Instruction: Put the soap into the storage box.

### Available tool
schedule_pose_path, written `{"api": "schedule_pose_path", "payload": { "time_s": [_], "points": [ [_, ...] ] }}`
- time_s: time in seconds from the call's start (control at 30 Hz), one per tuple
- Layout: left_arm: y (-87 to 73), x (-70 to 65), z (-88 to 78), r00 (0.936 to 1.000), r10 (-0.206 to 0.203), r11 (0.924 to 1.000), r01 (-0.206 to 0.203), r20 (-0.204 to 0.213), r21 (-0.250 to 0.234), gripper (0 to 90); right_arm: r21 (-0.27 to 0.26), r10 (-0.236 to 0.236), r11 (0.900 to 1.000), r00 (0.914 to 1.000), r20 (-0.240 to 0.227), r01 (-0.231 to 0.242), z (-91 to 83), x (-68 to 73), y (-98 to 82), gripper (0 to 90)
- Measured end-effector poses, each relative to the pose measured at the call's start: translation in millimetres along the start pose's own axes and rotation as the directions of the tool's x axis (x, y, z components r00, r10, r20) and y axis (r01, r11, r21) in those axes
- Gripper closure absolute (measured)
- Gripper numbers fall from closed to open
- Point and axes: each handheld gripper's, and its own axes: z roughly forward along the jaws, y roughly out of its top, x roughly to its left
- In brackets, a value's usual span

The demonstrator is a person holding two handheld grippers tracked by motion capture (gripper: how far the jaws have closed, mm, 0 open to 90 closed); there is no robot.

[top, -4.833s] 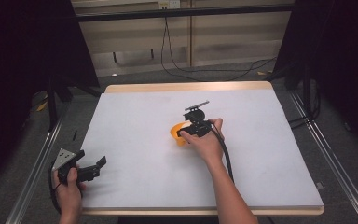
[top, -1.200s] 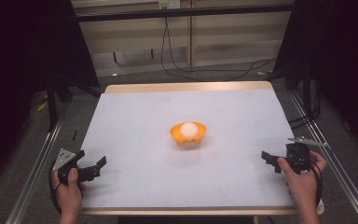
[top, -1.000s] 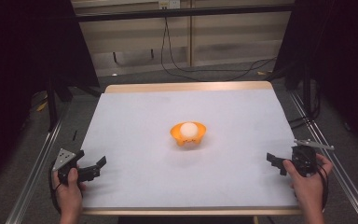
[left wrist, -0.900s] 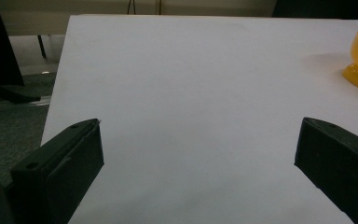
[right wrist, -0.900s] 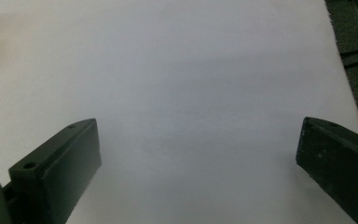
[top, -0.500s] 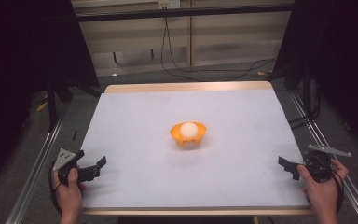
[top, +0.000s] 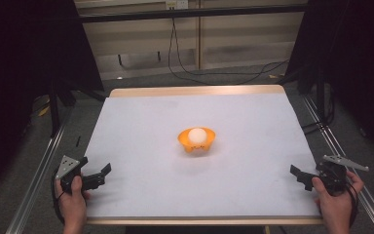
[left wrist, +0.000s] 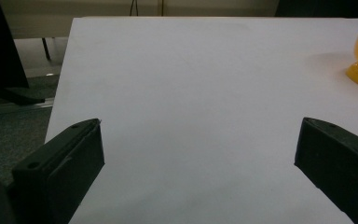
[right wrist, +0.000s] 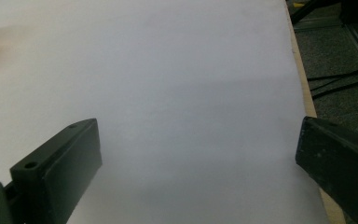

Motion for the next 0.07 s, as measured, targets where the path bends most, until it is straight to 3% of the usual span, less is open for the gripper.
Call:
{"api": "schedule_pose_path", "payload": {
  "time_s": [0.07],
  "points": [
    [0.0,0.0,-0.2,1.0,0.003,1.0,-0.003,-0.003,-0.002,1.2,-0.007,0.002,1.0,1.0,0.002,-0.002,-0.7,0.7,-0.6,0.0]
  ]
}}
